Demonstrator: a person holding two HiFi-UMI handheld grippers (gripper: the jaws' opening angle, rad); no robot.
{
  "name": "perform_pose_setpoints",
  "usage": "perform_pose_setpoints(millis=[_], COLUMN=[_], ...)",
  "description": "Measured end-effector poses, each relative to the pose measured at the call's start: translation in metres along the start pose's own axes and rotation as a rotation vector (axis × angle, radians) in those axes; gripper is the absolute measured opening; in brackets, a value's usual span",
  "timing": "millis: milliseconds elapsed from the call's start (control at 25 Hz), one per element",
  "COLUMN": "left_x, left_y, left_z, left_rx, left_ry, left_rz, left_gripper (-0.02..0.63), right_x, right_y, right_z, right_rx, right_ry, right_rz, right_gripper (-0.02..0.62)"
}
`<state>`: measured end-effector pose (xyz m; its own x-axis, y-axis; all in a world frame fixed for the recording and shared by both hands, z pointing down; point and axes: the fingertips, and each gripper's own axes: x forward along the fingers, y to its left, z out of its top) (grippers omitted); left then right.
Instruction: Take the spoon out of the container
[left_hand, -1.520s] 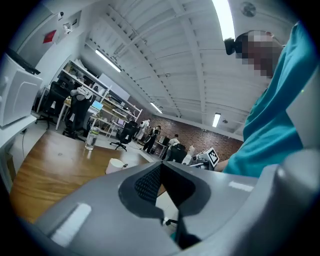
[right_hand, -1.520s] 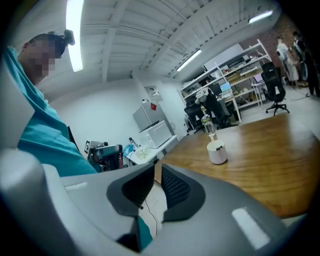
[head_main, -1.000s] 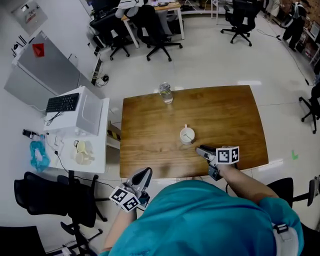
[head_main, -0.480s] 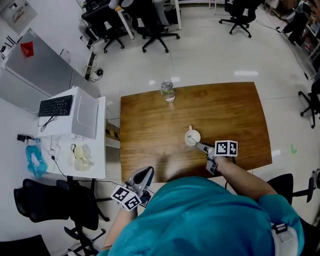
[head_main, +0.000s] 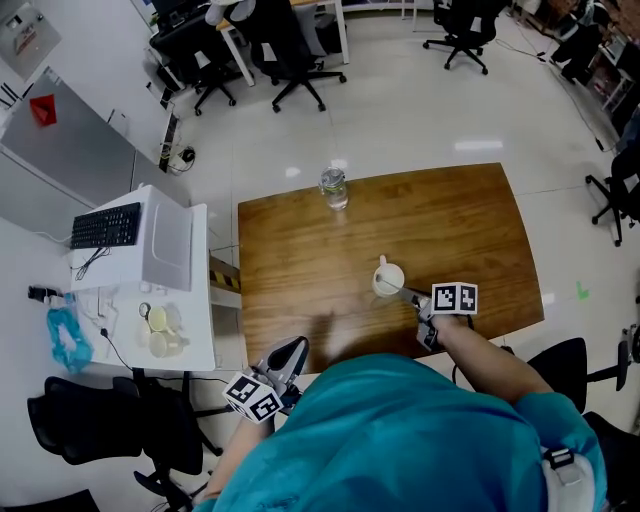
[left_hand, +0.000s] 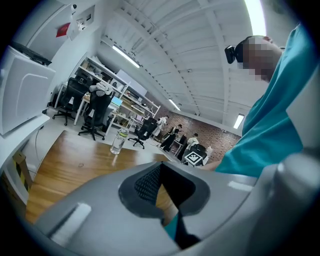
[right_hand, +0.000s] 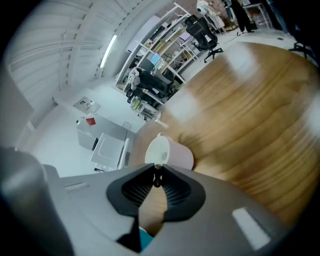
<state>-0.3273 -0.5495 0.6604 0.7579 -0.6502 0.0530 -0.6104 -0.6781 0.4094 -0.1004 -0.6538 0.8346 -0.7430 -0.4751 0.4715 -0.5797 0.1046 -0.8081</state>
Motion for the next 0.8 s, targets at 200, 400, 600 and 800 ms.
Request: perform_pose_setpoints(millis=[200, 400, 600, 800], left_x=[0.000, 0.014, 0.033, 0.022], left_y=[-0.009, -0.042, -0.089, -0.123], left_z=[0.003, 0.004, -0.005, -0.005], left_rx=[0.003, 0.023, 0.033, 0.062], left_ry=[-0.017, -0.053, -0.109, -0.140], left_rz=[0.003, 0.024, 0.082, 0.116], left_gripper=[0.000, 0.000, 0.000, 0.000], right_x=[-0.039, -0.085, -0.126, -0.147], right_y=[0.027, 0.073, 0.098, 0.127], right_z=[0.001, 0.006, -0.008, -0.019], right_rx=[-0.009, -0.136, -0.288, -0.393], right_ry=[-0.011, 0.008, 0.097, 0.130], right_rz=[0.079, 0.297, 0.530, 0.665], right_gripper=[0.049, 0.048, 0.048, 0.049])
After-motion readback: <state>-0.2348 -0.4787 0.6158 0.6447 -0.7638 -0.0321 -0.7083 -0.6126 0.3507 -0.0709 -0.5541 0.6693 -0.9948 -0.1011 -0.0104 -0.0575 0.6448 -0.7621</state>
